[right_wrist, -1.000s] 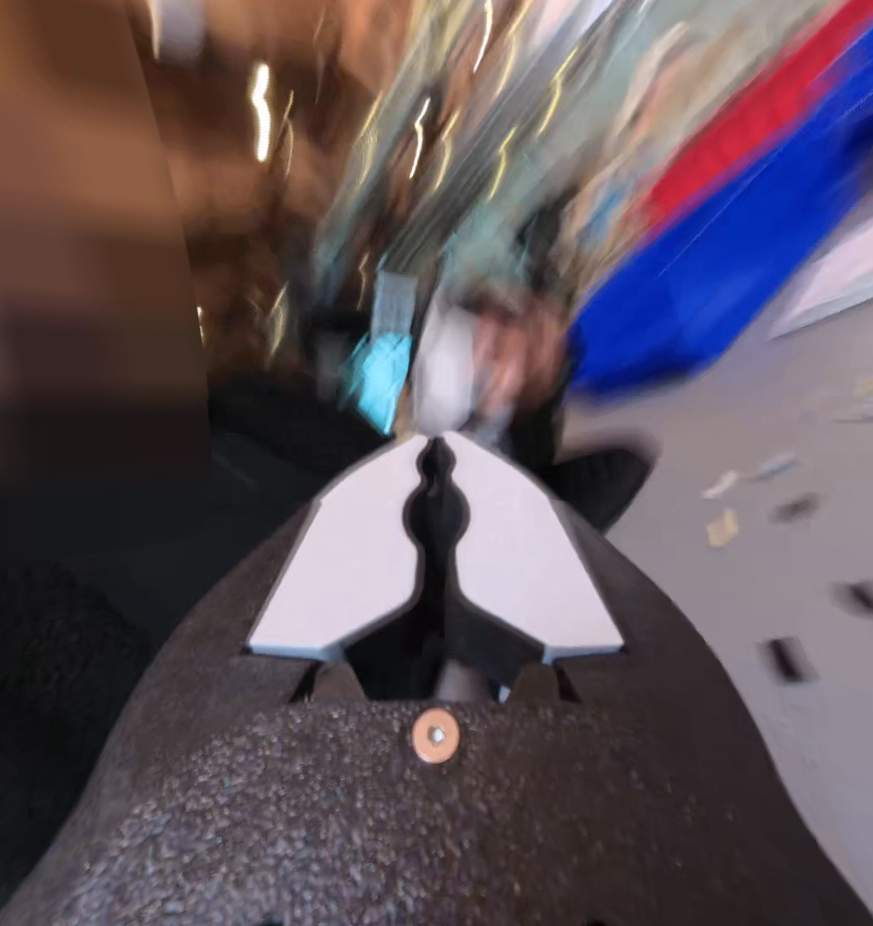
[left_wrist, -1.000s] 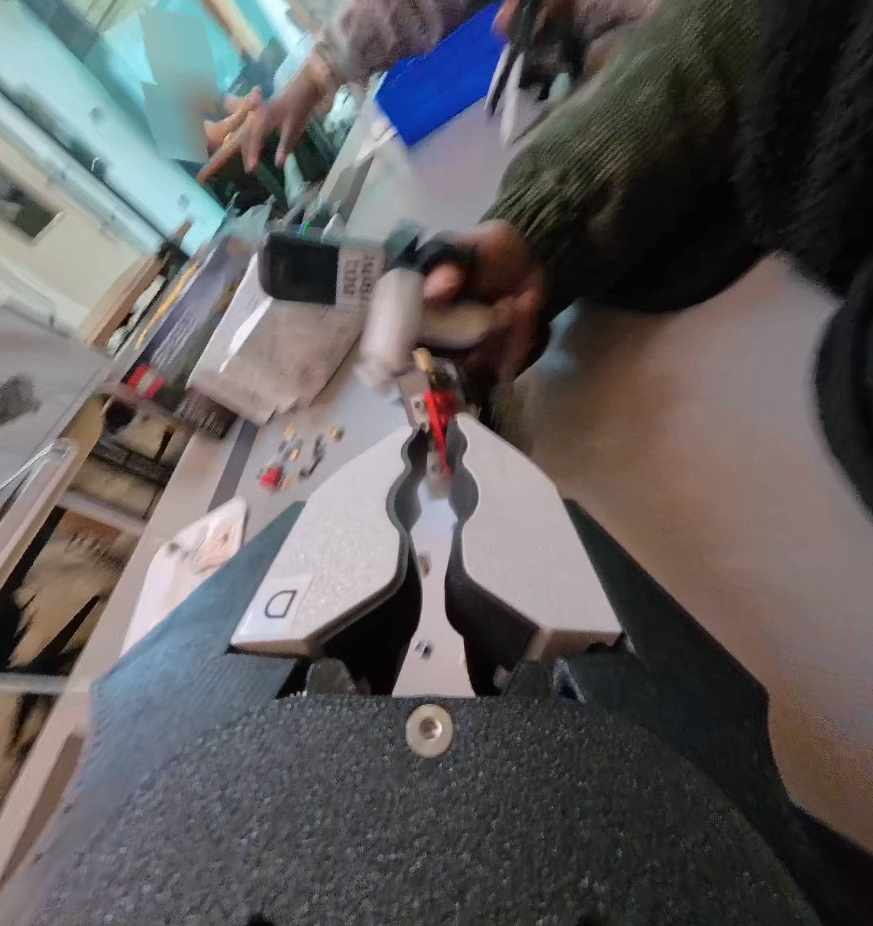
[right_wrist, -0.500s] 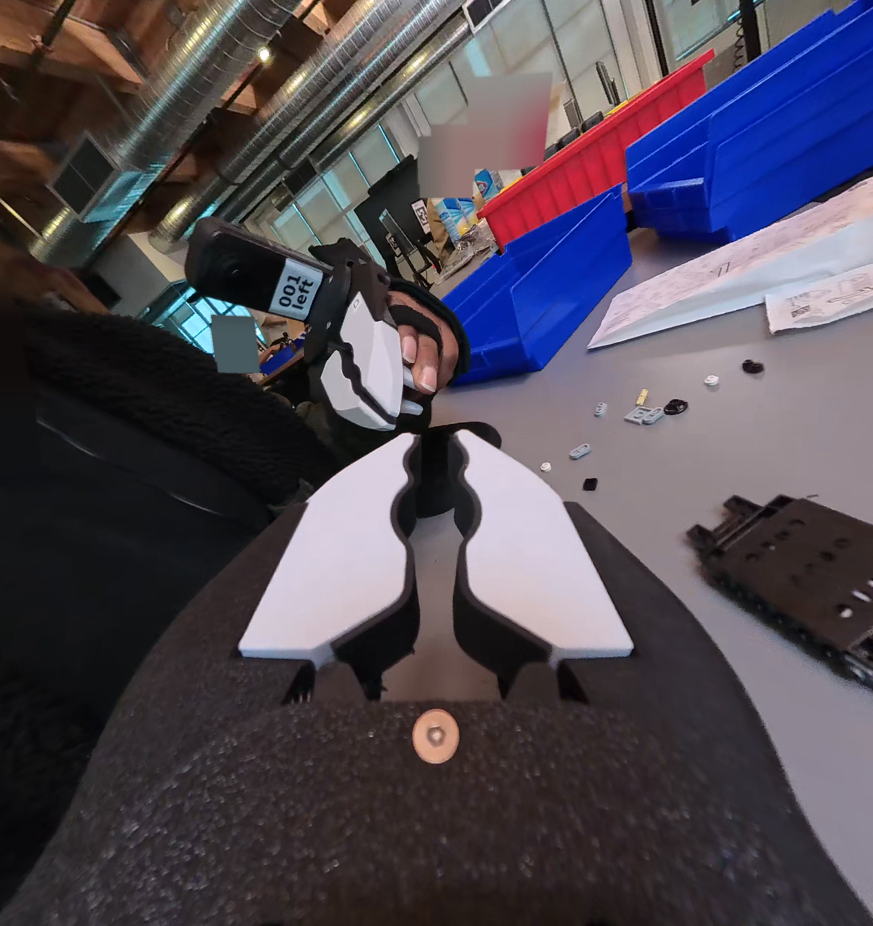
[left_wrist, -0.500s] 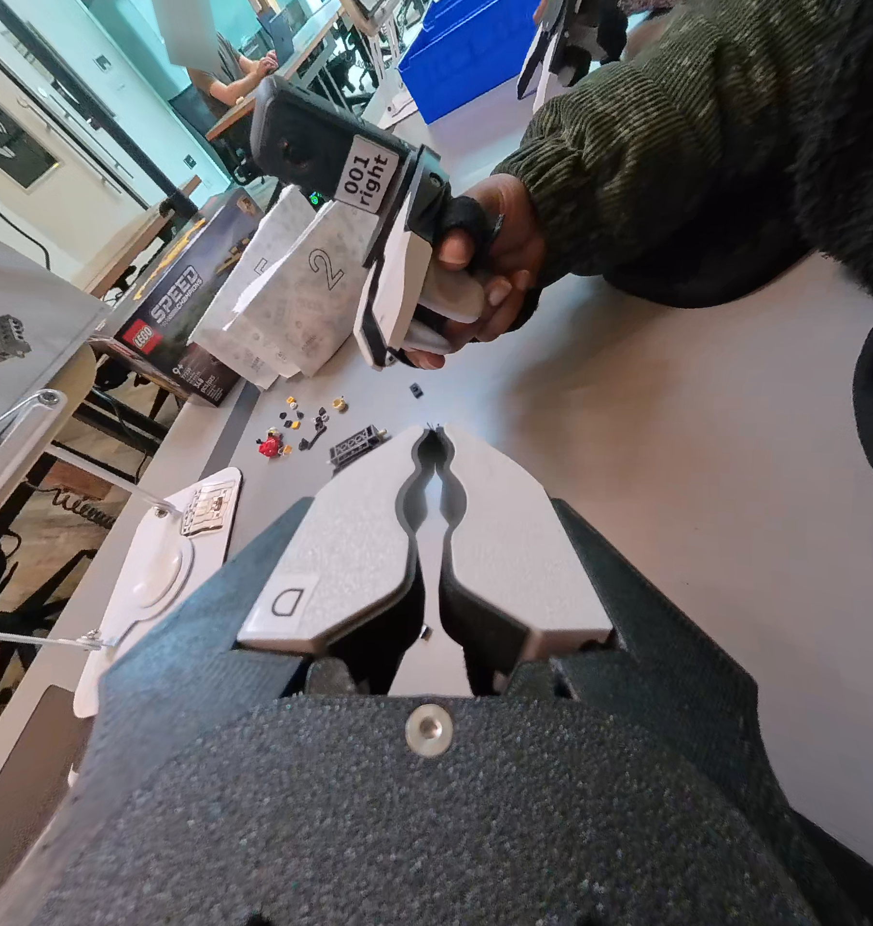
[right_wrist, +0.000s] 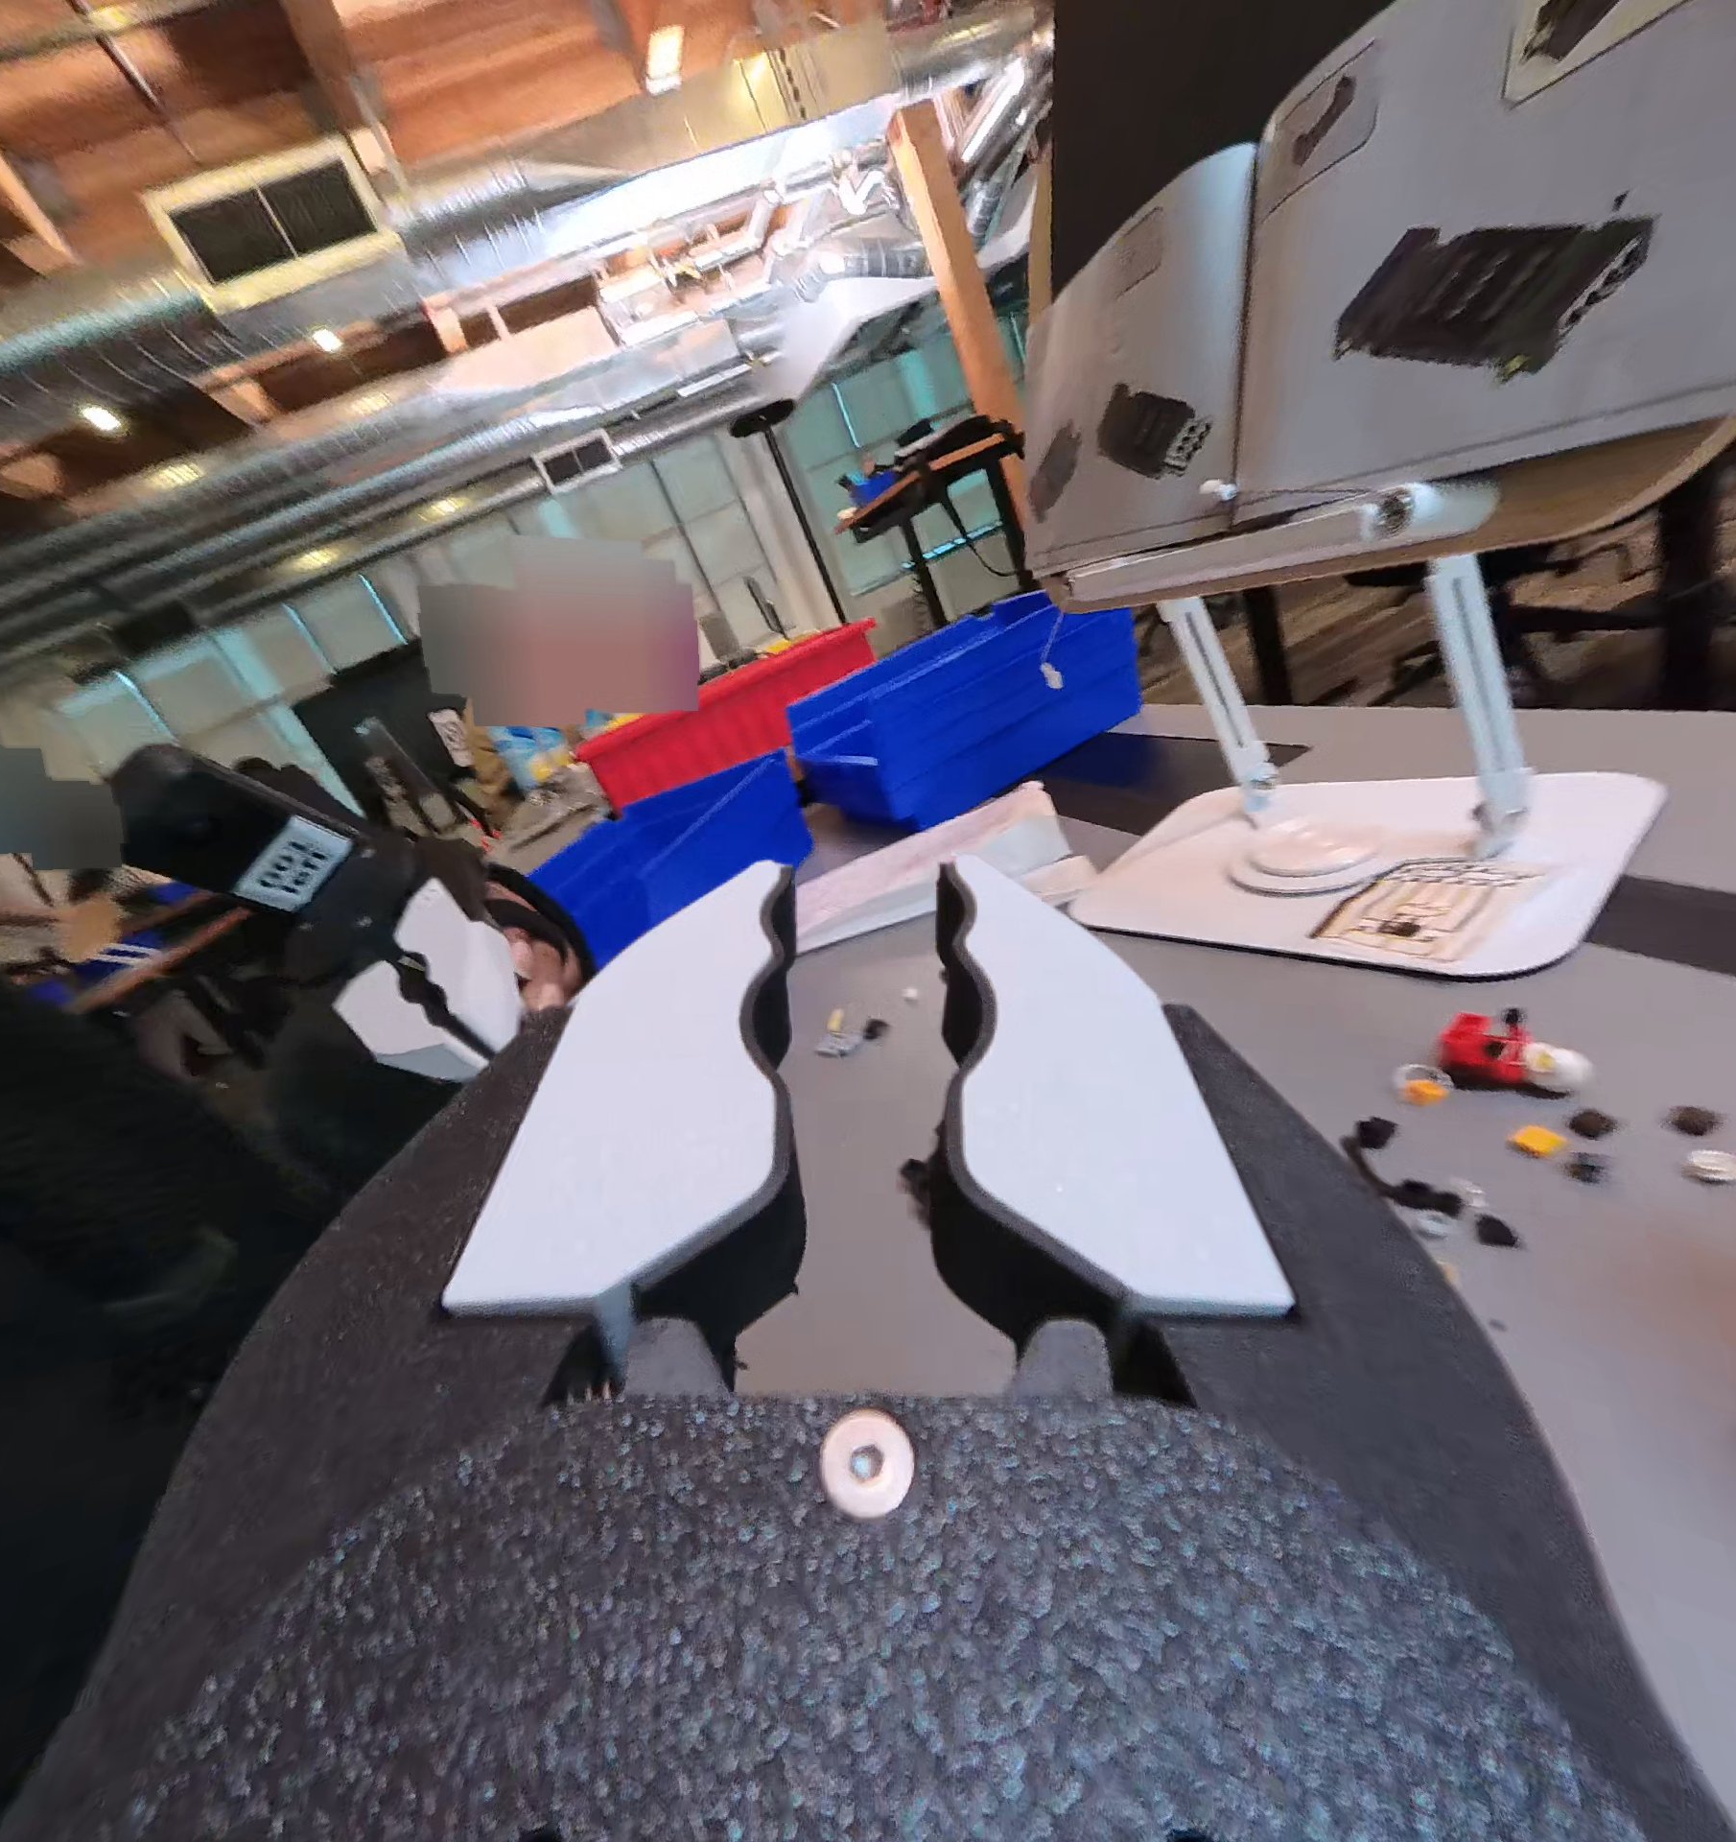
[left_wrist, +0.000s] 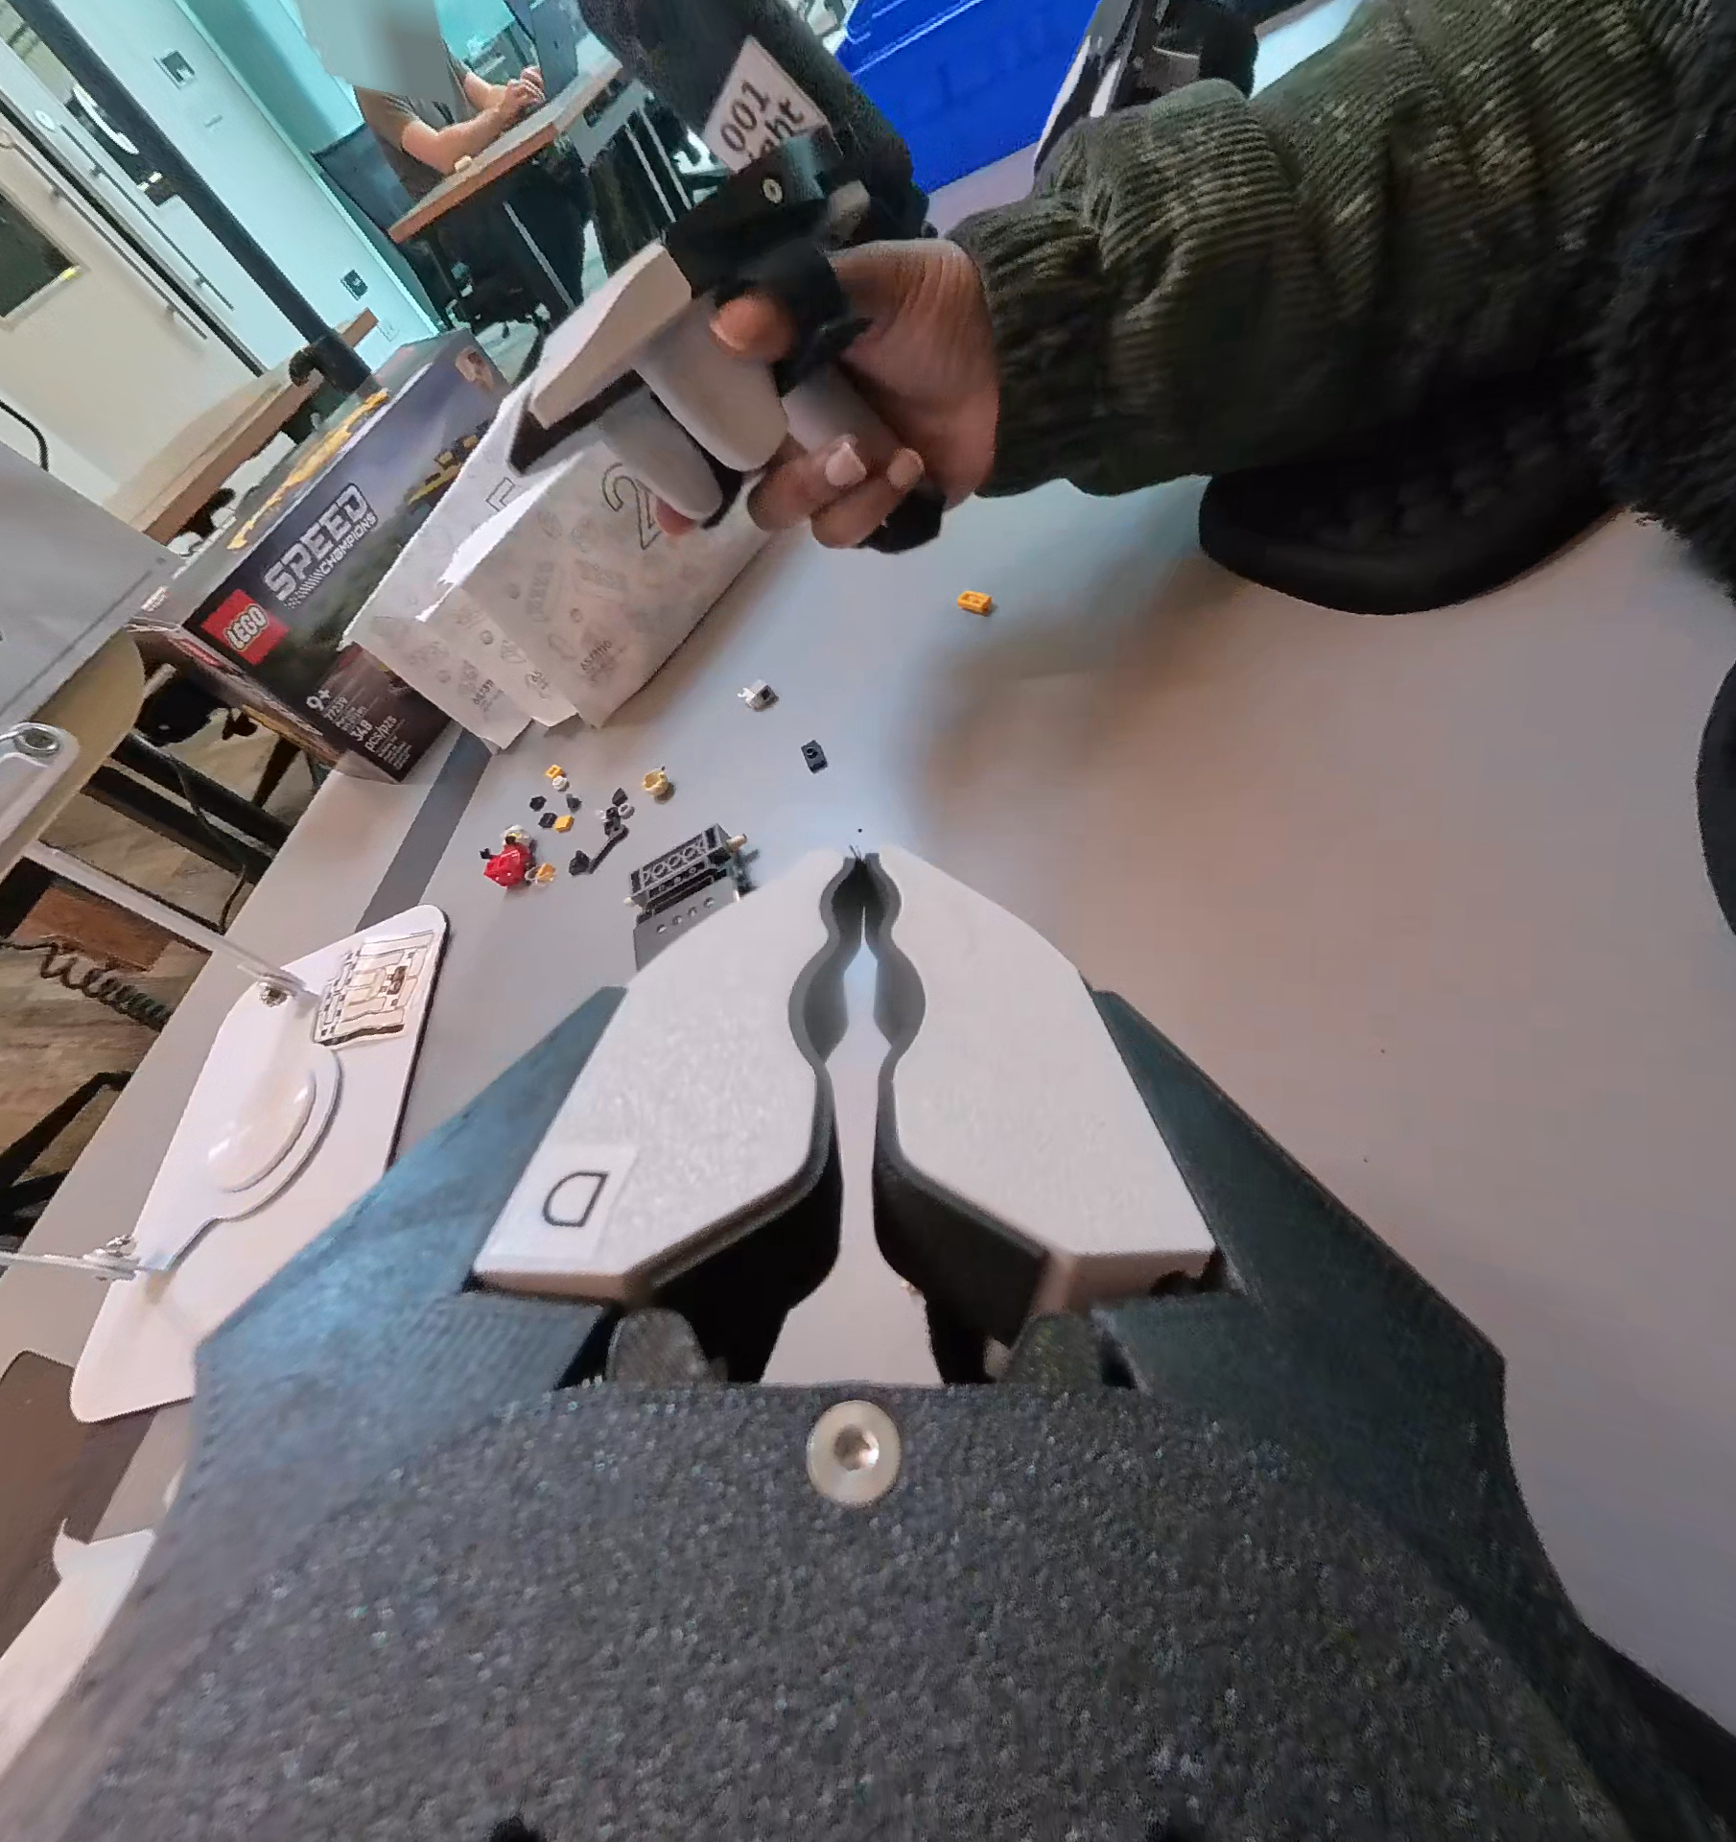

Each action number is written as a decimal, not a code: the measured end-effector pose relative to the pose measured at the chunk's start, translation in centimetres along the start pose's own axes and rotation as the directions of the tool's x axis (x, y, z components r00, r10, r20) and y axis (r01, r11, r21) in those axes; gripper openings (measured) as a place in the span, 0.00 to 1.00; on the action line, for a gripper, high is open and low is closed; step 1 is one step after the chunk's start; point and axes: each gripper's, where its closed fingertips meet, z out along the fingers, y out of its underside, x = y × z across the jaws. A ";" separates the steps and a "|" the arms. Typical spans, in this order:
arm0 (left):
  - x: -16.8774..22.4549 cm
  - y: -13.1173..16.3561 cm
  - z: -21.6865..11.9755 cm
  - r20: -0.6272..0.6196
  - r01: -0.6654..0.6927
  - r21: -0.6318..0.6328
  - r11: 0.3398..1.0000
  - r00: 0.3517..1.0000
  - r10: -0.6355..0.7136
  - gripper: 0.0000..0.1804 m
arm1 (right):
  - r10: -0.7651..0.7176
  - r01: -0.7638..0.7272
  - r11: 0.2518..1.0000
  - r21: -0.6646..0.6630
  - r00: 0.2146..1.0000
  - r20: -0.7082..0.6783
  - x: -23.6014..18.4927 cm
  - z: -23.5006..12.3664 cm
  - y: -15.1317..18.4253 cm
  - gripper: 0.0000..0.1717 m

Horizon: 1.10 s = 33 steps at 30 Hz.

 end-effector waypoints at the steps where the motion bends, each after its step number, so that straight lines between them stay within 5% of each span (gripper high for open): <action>1: 0.1 0.1 0.1 -0.007 0.001 -0.005 1.000 1.000 -0.001 0.00 | -0.033 0.032 0.999 -0.015 0.999 -0.017 0.2 -0.1 0.0 0.16; 8: 0.6 0.7 0.7 -0.034 0.012 -0.019 1.000 0.999 -0.012 0.02 | -0.211 0.193 0.961 -0.197 0.975 -0.075 1.1 0.3 2.5 0.21; 14: -2.3 0.0 0.4 0.016 0.293 0.082 0.953 0.955 -0.295 0.39 | -0.349 0.286 0.860 -0.423 0.934 -0.078 2.6 0.9 6.8 0.32; 20: -4.2 0.2 -0.7 0.002 0.440 0.159 0.884 0.895 -0.446 0.34 | -0.525 0.389 0.648 -0.655 0.851 -0.013 5.8 0.8 10.5 0.41; 28: -4.4 2.3 0.2 0.076 0.396 0.068 0.916 0.913 -0.401 0.33 | -0.542 0.466 0.379 -0.800 0.812 0.216 8.7 3.3 14.6 0.49; 33: -4.7 4.0 0.5 0.114 0.395 -0.001 0.919 0.913 -0.392 0.33 | -0.382 0.417 0.370 -0.830 0.883 0.273 7.9 3.9 15.9 0.40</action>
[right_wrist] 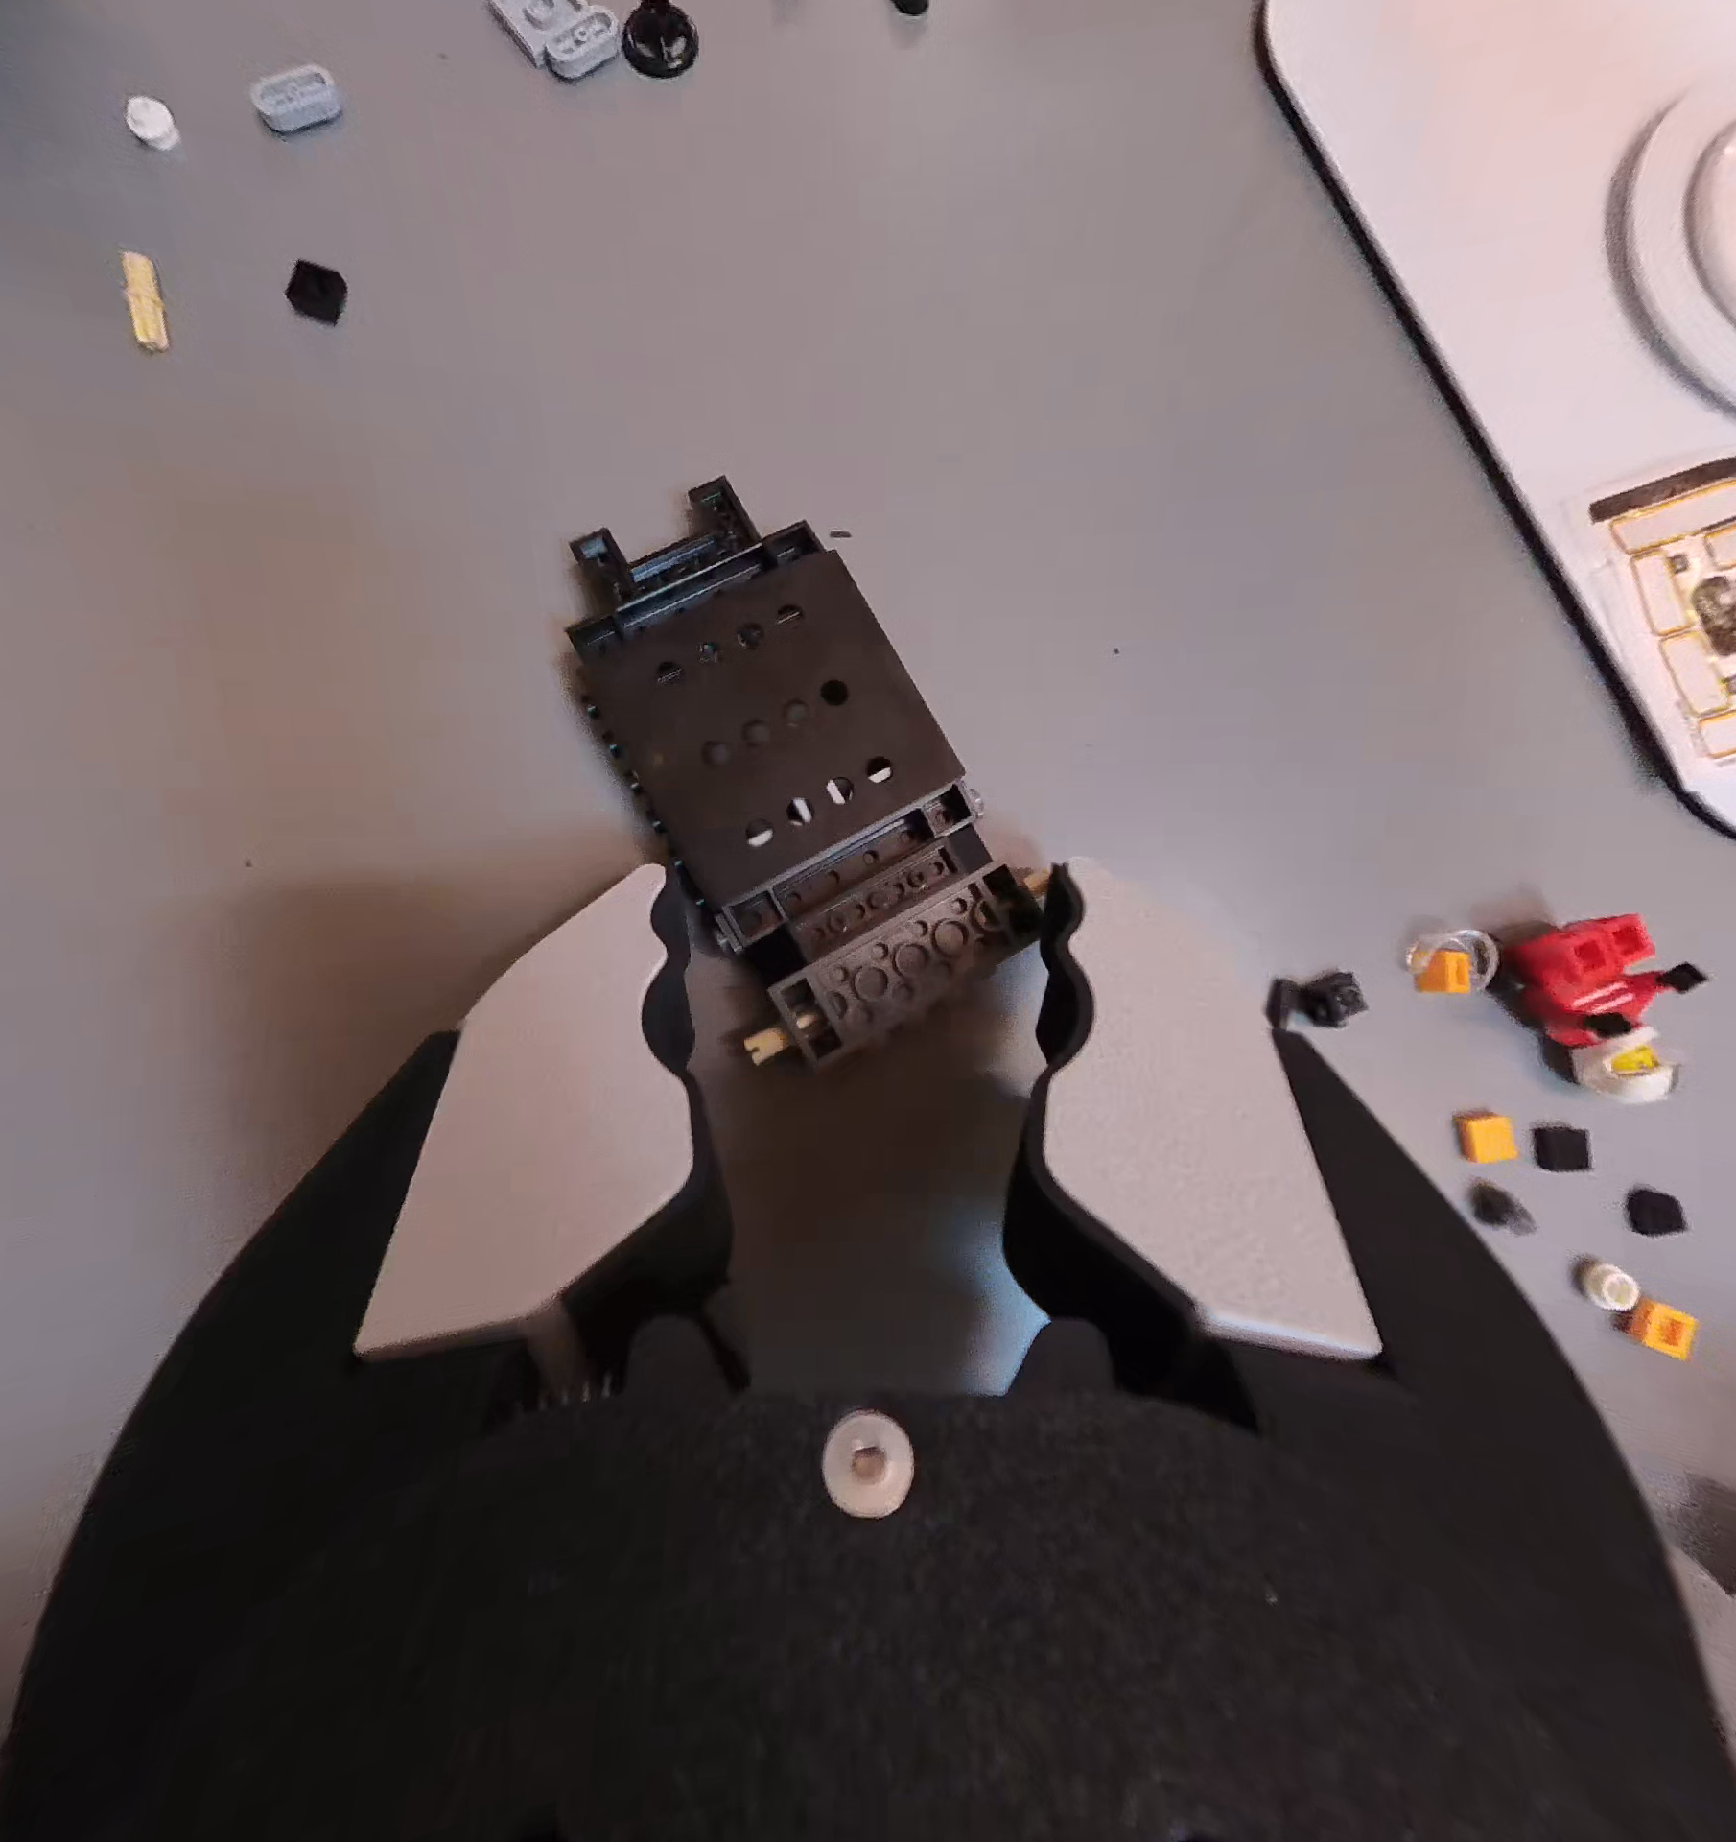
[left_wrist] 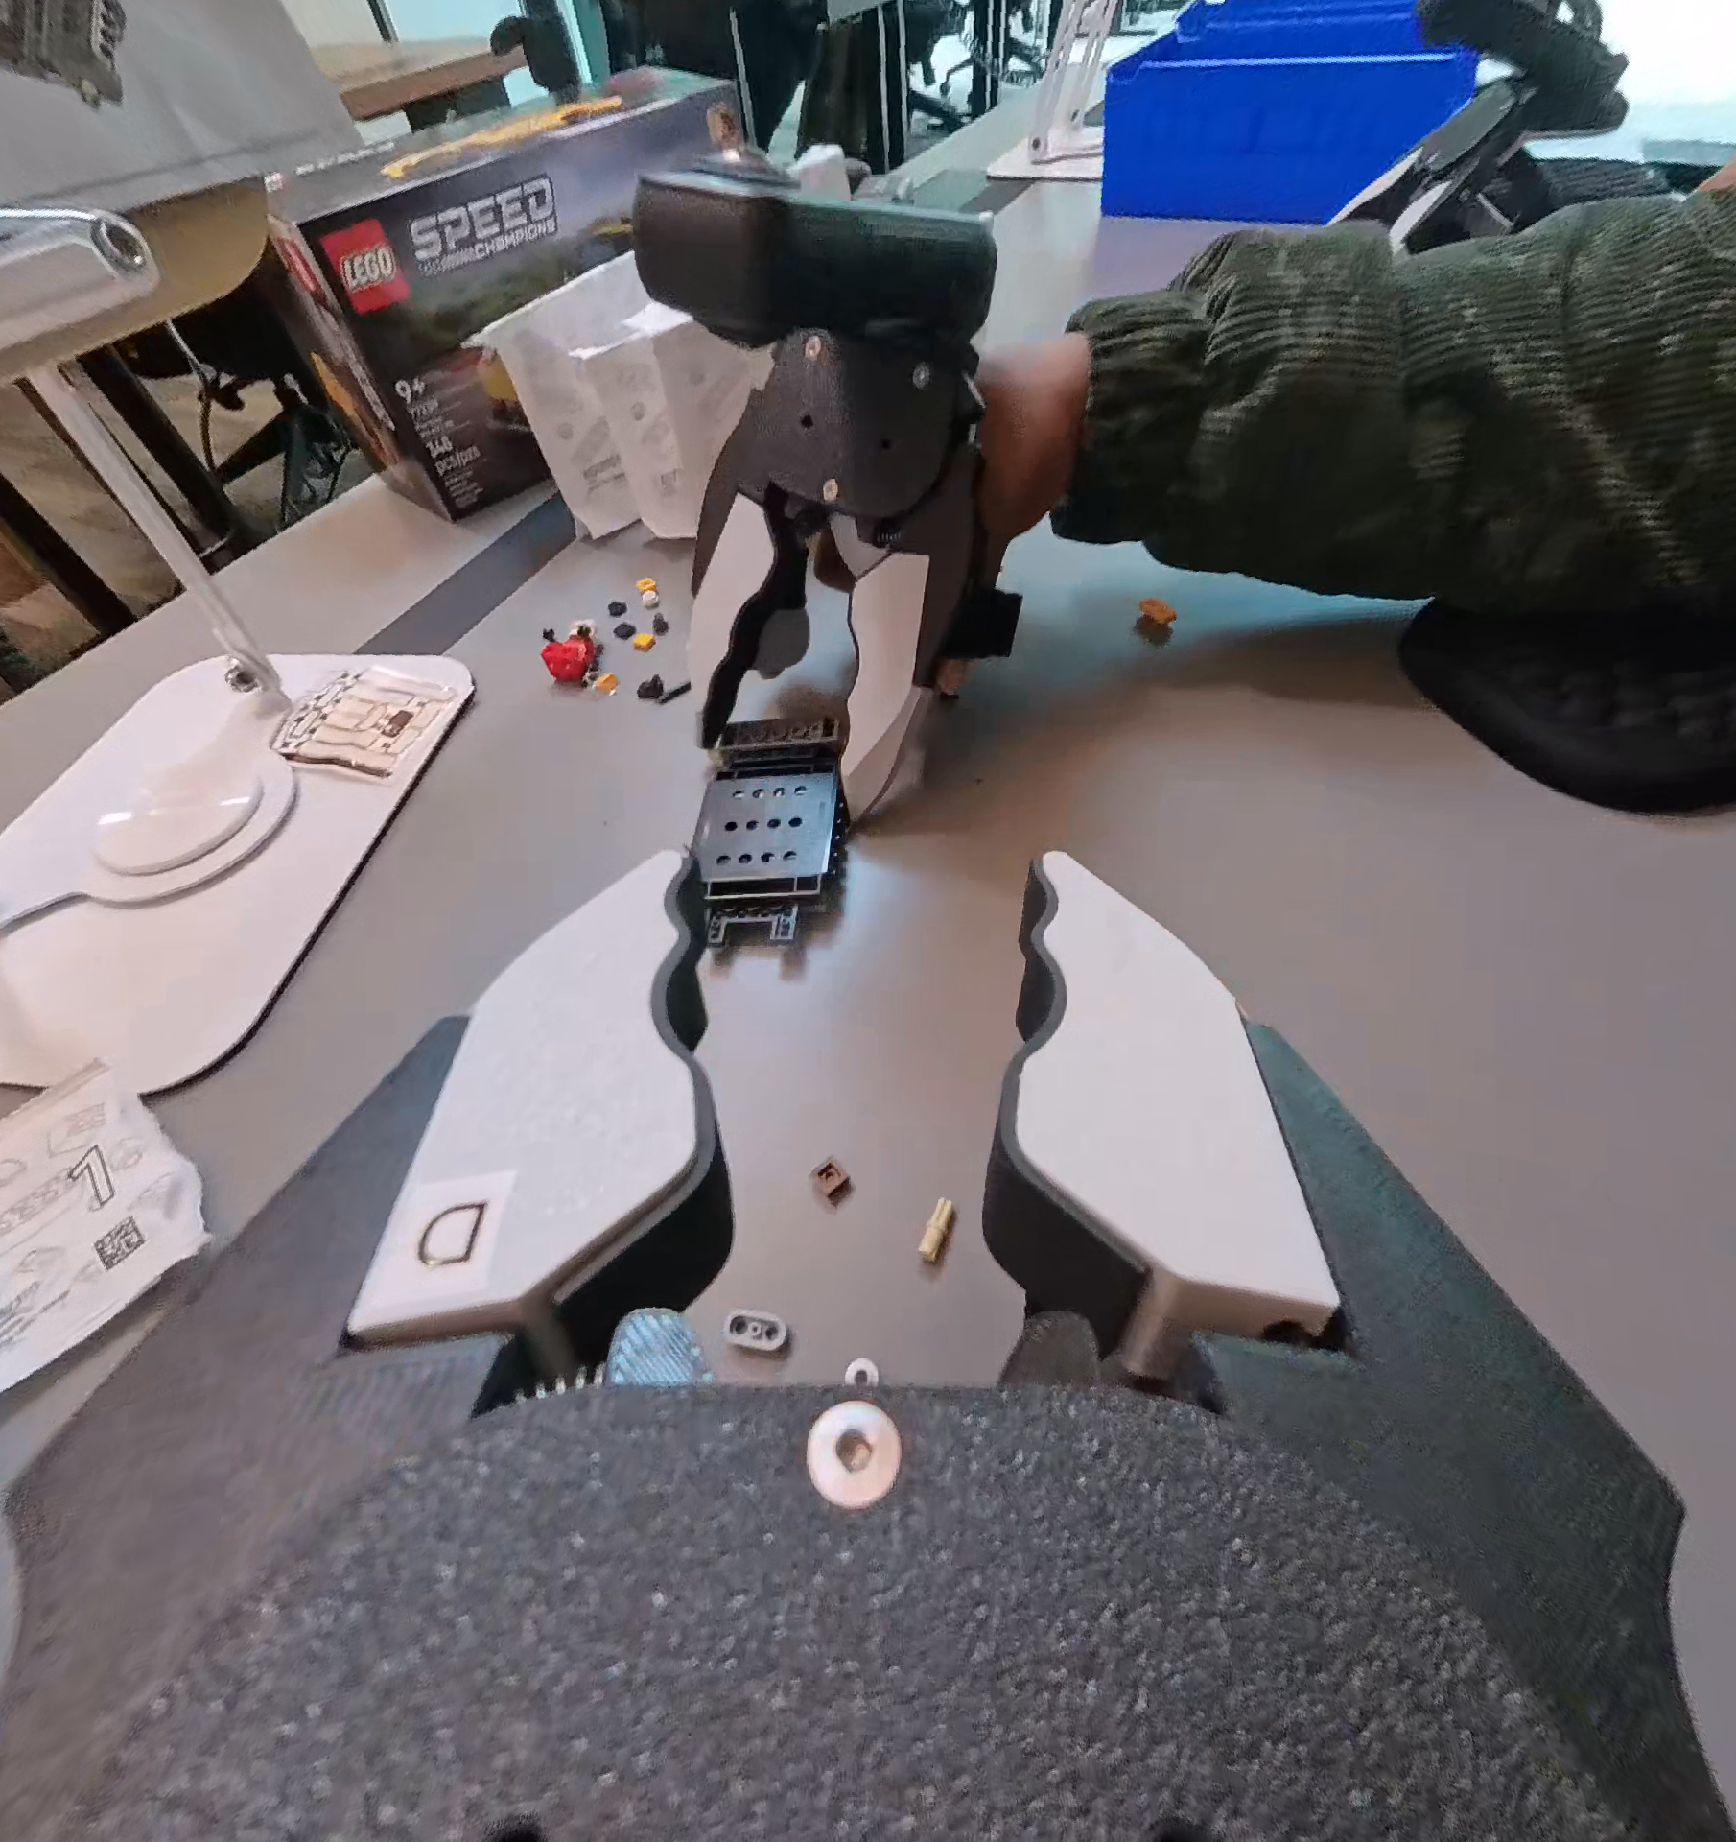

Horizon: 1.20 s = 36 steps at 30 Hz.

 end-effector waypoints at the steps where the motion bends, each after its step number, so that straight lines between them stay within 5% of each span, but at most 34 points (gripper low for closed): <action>1: -0.2 0.2 0.1 0.010 -0.005 -0.011 1.000 1.000 0.005 0.33 | 0.025 -0.025 1.000 -0.002 1.000 0.018 -0.3 -0.1 -0.1 0.40; 3: -0.4 0.9 0.4 0.034 -0.037 -0.050 0.998 0.999 0.039 0.33 | 0.098 -0.102 0.994 0.042 0.991 0.088 -1.4 -0.5 -0.9 0.32; 7: -0.1 2.8 1.5 0.058 -0.158 -0.161 0.974 0.984 0.169 0.34 | 0.185 -0.199 0.979 0.037 0.955 0.232 -4.4 -0.9 -1.4 0.32; 12: 2.1 4.1 2.9 -0.012 -0.337 -0.215 0.917 0.939 0.343 0.34 | 0.263 -0.347 0.935 0.074 0.819 0.511 -9.2 -2.4 -4.4 0.32; 17: 3.1 3.2 2.7 0.027 -0.490 -0.198 0.849 0.863 0.504 0.08 | 0.212 -0.388 0.910 0.145 0.736 0.643 -12.4 -4.5 -7.1 0.32; 19: 3.4 2.4 2.2 -0.006 -0.364 -0.148 0.920 0.930 0.367 0.08 | 0.167 -0.417 0.873 0.252 0.742 0.649 -12.2 -6.1 -8.4 0.21; 23: 3.0 0.2 1.2 -0.131 0.068 0.009 0.998 0.989 -0.067 0.08 | 0.095 -0.347 0.819 0.457 0.867 0.489 -10.3 -8.9 -9.2 0.32; 26: 2.2 -1.1 0.4 -0.279 0.403 0.081 0.912 0.887 -0.367 0.08 | 0.097 -0.256 0.825 0.504 0.942 0.320 -9.9 -9.4 -9.0 0.33; 29: 1.7 -1.6 0.2 -0.366 0.566 0.091 0.819 0.784 -0.501 0.07 | 0.130 -0.223 0.851 0.475 0.967 0.221 -10.1 -7.7 -8.1 0.33; 36: -0.4 -3.6 -1.1 -0.489 0.766 0.225 0.602 0.623 -0.610 0.08 | 0.247 -0.535 0.736 0.415 0.783 0.570 -13.9 -4.5 -10.3 0.31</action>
